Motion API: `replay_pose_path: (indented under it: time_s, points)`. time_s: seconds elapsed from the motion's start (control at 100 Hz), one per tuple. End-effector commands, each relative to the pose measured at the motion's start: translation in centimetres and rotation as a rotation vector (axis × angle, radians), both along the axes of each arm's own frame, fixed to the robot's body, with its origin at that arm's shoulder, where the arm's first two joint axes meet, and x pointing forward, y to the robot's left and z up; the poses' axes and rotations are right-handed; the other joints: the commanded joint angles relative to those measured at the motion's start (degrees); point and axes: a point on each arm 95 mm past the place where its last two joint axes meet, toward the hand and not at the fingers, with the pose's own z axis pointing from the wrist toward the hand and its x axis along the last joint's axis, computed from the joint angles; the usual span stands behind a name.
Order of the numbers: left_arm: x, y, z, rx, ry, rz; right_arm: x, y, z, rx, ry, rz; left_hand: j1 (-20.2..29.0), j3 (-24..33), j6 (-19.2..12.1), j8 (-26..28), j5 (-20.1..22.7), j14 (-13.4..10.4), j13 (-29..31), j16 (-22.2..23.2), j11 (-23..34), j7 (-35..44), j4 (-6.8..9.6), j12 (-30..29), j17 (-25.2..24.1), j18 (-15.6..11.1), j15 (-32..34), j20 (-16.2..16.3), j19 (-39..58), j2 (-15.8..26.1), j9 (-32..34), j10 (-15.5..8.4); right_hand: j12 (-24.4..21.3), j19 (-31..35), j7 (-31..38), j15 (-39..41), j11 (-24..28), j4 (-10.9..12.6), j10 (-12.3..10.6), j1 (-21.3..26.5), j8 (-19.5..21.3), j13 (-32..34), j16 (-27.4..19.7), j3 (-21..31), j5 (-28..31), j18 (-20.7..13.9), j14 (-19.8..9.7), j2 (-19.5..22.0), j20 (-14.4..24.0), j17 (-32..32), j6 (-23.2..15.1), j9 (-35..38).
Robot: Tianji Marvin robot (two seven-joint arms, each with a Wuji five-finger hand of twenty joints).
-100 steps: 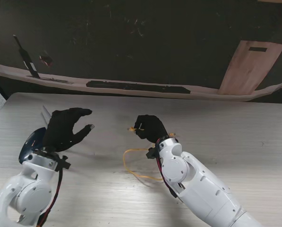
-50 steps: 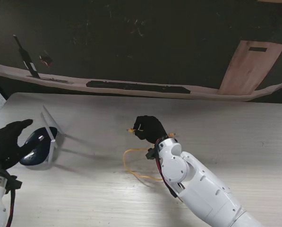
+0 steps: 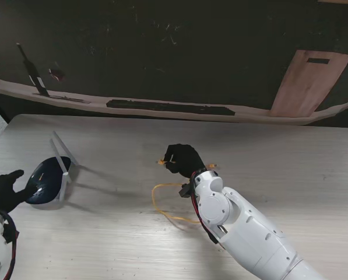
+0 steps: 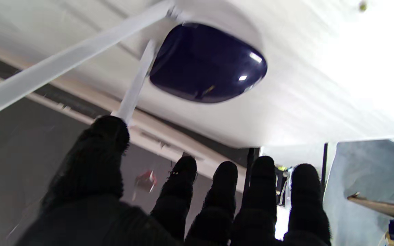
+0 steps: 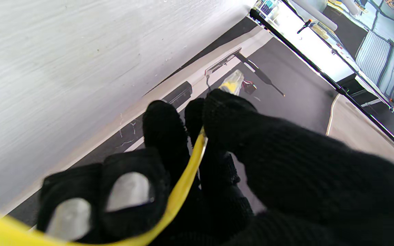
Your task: Untangle the Ethernet cable and plug it into the router
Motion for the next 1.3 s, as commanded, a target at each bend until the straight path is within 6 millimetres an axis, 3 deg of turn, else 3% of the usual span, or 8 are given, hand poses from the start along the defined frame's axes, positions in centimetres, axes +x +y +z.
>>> replay_pose_path:
  time_s: [0.0,0.13,0.22,0.33,0.74,0.91,1.0,1.29]
  points:
    - [0.8,0.0,-0.5,-0.004,0.038,0.000,-0.3,0.4,-0.3,0.002,0.019,0.016,-1.9,-0.9,1.3,-1.0,-3.1,4.6,-2.7,-1.2,-1.2,-1.7,1.44,-1.2,-1.7,-2.2,-1.5,0.5,-2.0,-0.6,-2.9,0.0,-0.1,13.0,2.5,3.6,2.3,0.2,8.0,1.2,1.9,-0.4,1.2,1.1,4.4,-11.9,-3.3,1.8,-1.2,2.2,-3.0,6.0]
    - [2.5,0.2,-1.6,0.016,0.112,0.024,-0.3,0.4,-0.3,0.001,0.024,0.017,-4.2,0.9,1.4,-1.4,-5.2,4.6,-5.0,-3.3,-1.7,-3.3,0.50,-2.2,-2.4,-2.5,-2.9,0.6,-3.8,-2.0,-5.4,-0.1,-0.1,13.0,2.5,3.6,2.3,0.2,8.0,1.2,1.9,-0.4,1.2,1.1,4.4,-11.9,-3.3,1.8,-1.2,2.2,-3.0,5.9]
    - [3.4,0.6,-2.3,0.018,0.141,0.029,-0.3,0.3,-0.3,0.001,0.026,0.018,-4.7,0.5,0.4,-1.9,-6.8,3.5,-7.3,-4.6,-3.0,-4.3,-1.46,-3.4,-3.2,-2.8,-4.2,-0.2,-6.2,-4.7,-7.4,-0.6,-0.1,13.0,2.4,3.5,2.4,0.2,8.0,1.3,1.9,-0.4,1.2,1.1,4.3,-11.9,-3.3,1.8,-1.3,2.2,-2.9,5.9]
    - [4.4,0.9,-2.9,0.026,0.145,0.029,-0.3,0.3,-0.4,0.002,0.032,0.020,-5.7,1.5,0.2,-2.4,-7.1,3.0,-9.3,-6.1,-5.5,-4.9,-2.49,-5.2,-3.2,-2.5,-5.5,-1.0,-9.2,-6.2,-8.1,-0.3,-0.1,13.1,2.4,3.5,2.4,0.2,8.0,1.3,1.9,-0.4,1.2,1.0,4.3,-11.9,-3.3,1.9,-1.3,2.2,-2.9,6.0]
    - [8.7,1.2,-2.4,-0.060,0.095,0.011,-0.3,0.3,-0.5,0.003,0.040,0.028,-7.2,2.4,0.6,-3.2,-7.9,2.4,-10.8,-7.2,-7.6,-5.2,-3.74,-6.6,-3.5,-2.7,-6.0,-1.6,-12.5,-5.7,-9.0,0.1,-0.1,13.0,2.4,3.4,2.4,0.2,8.0,1.3,2.0,-0.4,1.1,0.9,4.3,-11.8,-3.1,2.0,-1.4,2.2,-2.8,5.9]
    - [10.7,1.0,-2.9,-0.128,0.129,0.027,-0.2,0.3,-0.5,0.004,0.043,0.026,-8.3,0.0,1.9,-3.9,-8.6,2.3,-11.3,-7.7,-9.4,-5.8,-5.13,-7.7,-3.3,-3.0,-6.4,-1.6,-14.7,-4.5,-9.6,1.5,-0.1,13.0,2.4,3.4,2.4,0.2,8.0,1.3,2.0,-0.4,1.1,0.9,4.3,-11.8,-3.1,2.0,-1.4,2.2,-2.8,5.9]
    - [11.7,0.9,-3.4,-0.163,0.147,0.044,-0.2,0.3,-0.5,0.003,0.044,0.027,-7.3,-2.7,3.1,-5.0,-8.6,2.3,-11.4,-8.2,-9.9,-6.9,-5.26,-8.5,-3.1,-3.2,-6.8,-1.2,-15.9,-3.2,-9.7,2.2,-0.1,13.0,2.4,3.4,2.5,0.2,8.1,1.3,2.0,-0.4,1.1,0.9,4.3,-11.8,-3.1,2.0,-1.4,2.2,-2.8,5.9]
    - [13.4,0.8,-4.5,-0.197,0.180,0.084,-0.2,0.2,-0.5,-0.001,0.048,0.026,-6.2,-3.7,3.8,-5.4,-9.2,2.2,-11.5,-8.2,-10.6,-7.3,-4.42,-9.0,-3.1,-3.5,-7.1,-0.8,-16.5,-2.9,-10.1,2.5,-0.2,13.0,2.3,3.4,2.5,0.3,8.1,1.4,2.0,-0.4,1.1,0.9,4.3,-11.7,-3.0,2.0,-1.4,2.2,-2.6,5.8]
